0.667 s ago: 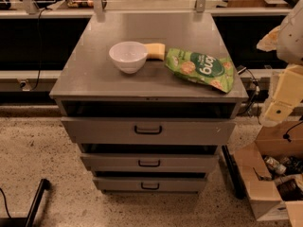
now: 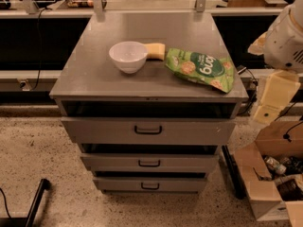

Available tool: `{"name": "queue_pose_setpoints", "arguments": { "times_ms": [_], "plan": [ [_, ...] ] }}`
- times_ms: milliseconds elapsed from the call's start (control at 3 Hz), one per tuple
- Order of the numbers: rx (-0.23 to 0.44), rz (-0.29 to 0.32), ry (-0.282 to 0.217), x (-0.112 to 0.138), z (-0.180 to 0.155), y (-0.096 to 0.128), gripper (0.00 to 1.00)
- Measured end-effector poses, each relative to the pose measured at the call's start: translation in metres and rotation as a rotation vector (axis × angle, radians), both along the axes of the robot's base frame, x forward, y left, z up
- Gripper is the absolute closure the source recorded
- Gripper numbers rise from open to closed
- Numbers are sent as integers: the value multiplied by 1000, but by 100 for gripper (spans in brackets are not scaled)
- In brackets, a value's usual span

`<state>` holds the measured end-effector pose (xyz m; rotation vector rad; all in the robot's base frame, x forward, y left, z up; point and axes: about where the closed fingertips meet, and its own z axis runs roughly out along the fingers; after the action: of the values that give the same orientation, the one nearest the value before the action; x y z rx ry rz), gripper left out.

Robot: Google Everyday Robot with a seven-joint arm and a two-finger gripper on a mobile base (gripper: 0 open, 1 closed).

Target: Open top drawer

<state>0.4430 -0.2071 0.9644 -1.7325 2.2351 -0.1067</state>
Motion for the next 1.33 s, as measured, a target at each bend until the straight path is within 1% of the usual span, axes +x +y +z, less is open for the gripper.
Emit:
{"name": "queue_pose_setpoints", "arguments": {
  "times_ms": [333,667,1000,1333],
  "plan": [
    [43,-38,13,-5,-40,16,0],
    [52,-87,25,-5,-110,29,0],
    [54,-88,19,-7,-137,33,0],
    [83,-128,-40,6,-137,38,0]
  ]
}}
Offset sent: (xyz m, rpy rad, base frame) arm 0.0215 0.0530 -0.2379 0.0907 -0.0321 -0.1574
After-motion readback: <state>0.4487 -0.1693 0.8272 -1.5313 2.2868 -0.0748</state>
